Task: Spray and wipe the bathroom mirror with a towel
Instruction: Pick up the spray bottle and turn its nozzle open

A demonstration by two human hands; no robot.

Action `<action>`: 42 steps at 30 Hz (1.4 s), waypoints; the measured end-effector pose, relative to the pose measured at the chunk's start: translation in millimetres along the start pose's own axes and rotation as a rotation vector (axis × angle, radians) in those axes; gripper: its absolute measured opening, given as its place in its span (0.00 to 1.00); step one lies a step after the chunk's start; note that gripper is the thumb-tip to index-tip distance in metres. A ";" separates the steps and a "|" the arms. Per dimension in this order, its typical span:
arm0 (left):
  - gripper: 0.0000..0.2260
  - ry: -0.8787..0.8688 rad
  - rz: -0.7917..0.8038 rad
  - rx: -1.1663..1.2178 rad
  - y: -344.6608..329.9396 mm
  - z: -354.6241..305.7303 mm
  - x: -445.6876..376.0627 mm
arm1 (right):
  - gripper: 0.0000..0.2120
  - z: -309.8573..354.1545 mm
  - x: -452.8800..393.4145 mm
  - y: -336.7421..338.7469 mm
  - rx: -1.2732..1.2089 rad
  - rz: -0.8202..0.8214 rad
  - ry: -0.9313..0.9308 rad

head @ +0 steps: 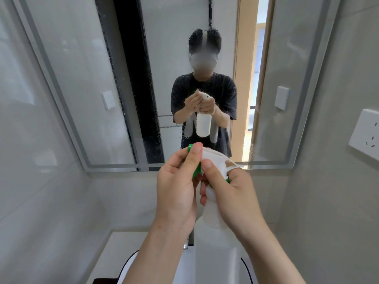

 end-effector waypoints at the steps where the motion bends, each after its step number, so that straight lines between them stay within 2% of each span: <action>1: 0.11 -0.002 0.008 0.004 -0.5 -0.2 -0.7 | 0.18 -0.4 -1.3 0.5 -0.007 -0.003 -0.006; 4: 0.14 -0.030 0.054 0.023 -3.1 -4.9 -2.9 | 0.16 2.8 -4.4 2.2 -0.031 0.003 -0.014; 8: 0.06 -0.056 0.015 -0.024 -4.4 -7.8 -5.0 | 0.18 7.4 -3.5 2.7 -0.060 0.047 -0.036; 12: 0.08 -0.047 -0.022 -0.051 -3.9 -5.0 -5.4 | 0.18 9.0 -1.3 0.4 -0.098 0.082 -0.054; 15: 0.06 -0.056 0.040 -0.018 -3.2 -7.7 -5.0 | 0.17 9.8 -1.6 -0.3 -0.105 0.091 -0.057; 19: 0.09 -0.094 0.068 -0.036 -5.3 -13.6 -5.5 | 0.18 10.3 -4.2 1.0 -0.084 0.083 -0.052; 23: 0.05 -0.093 0.061 -0.065 -6.4 -11.1 -8.0 | 0.18 13.3 -5.0 -0.4 -0.087 0.069 -0.038; 29: 0.10 -0.036 0.125 -0.007 -3.6 -5.0 -7.5 | 0.18 10.5 -4.3 1.6 -0.096 0.051 -0.073; 32: 0.09 -0.033 0.057 -0.034 -4.8 -2.8 -8.7 | 0.17 9.6 -5.5 3.5 -0.092 0.051 -0.073; 37: 0.15 -0.049 -0.065 -0.070 -9.0 -1.8 -10.2 | 0.17 10.1 -7.1 3.0 -0.111 0.057 -0.080; 39: 0.16 -0.047 -0.054 -0.056 -8.9 -1.1 -10.2 | 0.17 11.0 -7.6 3.9 -0.092 0.052 -0.071; 42: 0.10 -0.068 0.012 -0.008 -9.5 -2.3 -11.0 | 0.17 12.7 -7.8 6.4 -0.098 0.045 -0.065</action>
Point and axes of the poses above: each hand's wrist, its own x-axis away from the middle knuckle, its own y-axis out of the back of the hand, z = x × y, the point moved 4 cm from there along -x, towards the middle knuckle, and after that the axes turned 4 degrees about -x, right-handed, at the moved point
